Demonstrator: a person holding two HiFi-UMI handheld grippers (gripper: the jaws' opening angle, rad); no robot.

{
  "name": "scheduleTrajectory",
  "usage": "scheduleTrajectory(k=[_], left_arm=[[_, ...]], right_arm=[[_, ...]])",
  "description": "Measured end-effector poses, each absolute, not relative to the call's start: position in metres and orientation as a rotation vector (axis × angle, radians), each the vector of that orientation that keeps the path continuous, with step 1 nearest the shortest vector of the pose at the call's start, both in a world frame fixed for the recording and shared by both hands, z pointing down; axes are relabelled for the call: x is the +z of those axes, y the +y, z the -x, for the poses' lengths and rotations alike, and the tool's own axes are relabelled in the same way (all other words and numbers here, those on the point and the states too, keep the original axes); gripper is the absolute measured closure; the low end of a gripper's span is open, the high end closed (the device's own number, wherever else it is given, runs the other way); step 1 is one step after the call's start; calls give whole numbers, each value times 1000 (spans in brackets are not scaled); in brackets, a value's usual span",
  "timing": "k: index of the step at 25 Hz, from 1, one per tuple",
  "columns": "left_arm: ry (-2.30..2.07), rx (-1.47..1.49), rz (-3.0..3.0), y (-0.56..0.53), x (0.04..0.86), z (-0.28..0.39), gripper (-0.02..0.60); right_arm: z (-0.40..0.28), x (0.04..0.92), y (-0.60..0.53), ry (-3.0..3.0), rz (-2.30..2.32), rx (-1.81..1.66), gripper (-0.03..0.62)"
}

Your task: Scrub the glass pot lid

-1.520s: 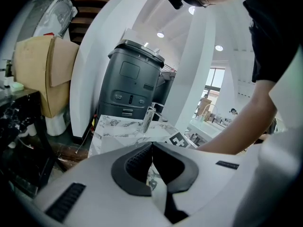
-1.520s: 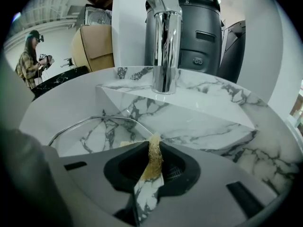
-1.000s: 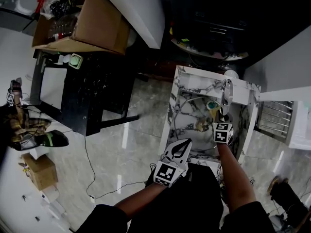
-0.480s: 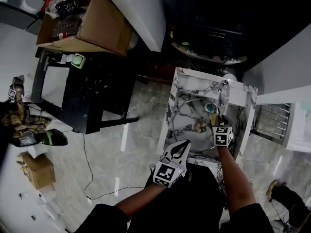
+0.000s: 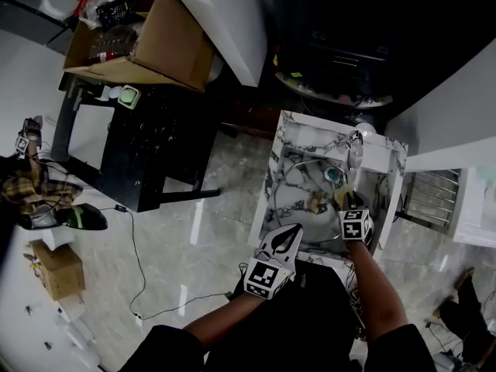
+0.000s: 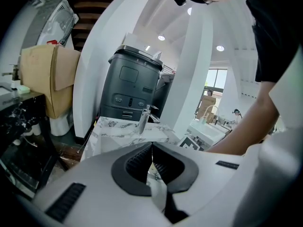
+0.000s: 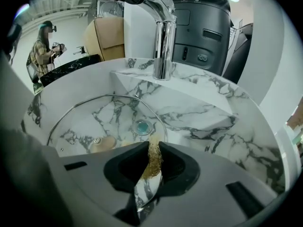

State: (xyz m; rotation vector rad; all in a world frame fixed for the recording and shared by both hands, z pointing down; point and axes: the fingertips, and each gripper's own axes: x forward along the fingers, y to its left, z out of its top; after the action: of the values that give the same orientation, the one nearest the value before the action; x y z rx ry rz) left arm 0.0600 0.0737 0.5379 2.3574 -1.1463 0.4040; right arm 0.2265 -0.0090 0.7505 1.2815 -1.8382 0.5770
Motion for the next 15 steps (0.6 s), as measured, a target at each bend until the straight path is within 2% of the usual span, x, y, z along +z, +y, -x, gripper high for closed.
scheduleTrajectory(k=[15], left_arm=[[-1151, 392, -2353, 82, 532, -51, 566]], right_arm=[[-220, 749, 28, -1814, -1206, 615, 533]])
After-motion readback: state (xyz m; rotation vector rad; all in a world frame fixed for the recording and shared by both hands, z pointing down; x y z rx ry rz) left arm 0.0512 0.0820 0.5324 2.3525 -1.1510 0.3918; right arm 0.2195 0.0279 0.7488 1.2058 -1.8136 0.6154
